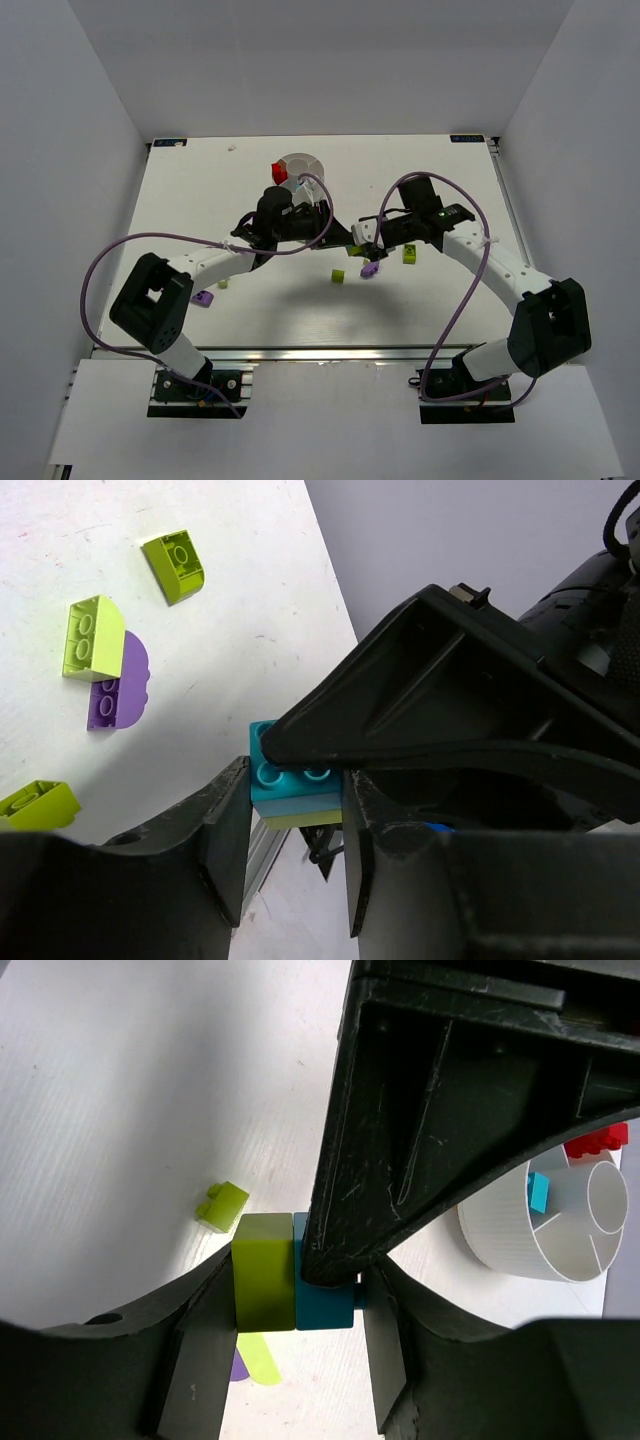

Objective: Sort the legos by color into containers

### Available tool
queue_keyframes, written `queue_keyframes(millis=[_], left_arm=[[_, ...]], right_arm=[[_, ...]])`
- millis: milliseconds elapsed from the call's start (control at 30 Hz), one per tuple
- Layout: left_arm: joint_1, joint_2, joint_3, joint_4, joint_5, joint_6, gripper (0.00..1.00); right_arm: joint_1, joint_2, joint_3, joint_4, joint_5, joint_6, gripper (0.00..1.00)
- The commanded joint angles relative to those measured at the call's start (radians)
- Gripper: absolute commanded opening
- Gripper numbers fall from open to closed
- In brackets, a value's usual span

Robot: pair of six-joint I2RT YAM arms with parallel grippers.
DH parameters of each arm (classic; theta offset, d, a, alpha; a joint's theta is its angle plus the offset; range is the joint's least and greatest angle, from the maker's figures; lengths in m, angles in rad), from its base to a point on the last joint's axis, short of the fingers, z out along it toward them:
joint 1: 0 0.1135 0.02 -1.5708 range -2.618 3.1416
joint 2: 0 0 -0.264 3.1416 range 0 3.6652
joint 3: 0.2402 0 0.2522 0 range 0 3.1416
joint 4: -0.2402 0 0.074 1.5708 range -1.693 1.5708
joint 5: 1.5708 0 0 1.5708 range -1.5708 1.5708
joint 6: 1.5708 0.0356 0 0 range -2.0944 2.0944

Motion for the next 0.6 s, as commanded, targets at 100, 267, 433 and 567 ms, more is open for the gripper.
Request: queue_keyframes(millis=[100,267,433,567], left_arm=[[-0.006,0.000,0.045,-0.009,0.008,0.033,0.16],[-0.005,-0.019,0.045,-0.070,-0.003,0.081,0.10],[0.017,-0.084,0.038,-0.205,-0.079,0.246,0.06],[0.043,-0.183,-0.016,-0.231,-0.141,0.386,0.01]], right_arm=[[0.010,-0.068,-0.065,0.189,0.027,0.108,0.89],[0.004,-0.091,-0.145,0.398,0.149,0.325,0.89],[-0.065,-0.060,-0.107,0.339,0.088,0.455,0.89],[-0.145,-0.008,-0.015,0.191,-0.067,0.514,0.89]])
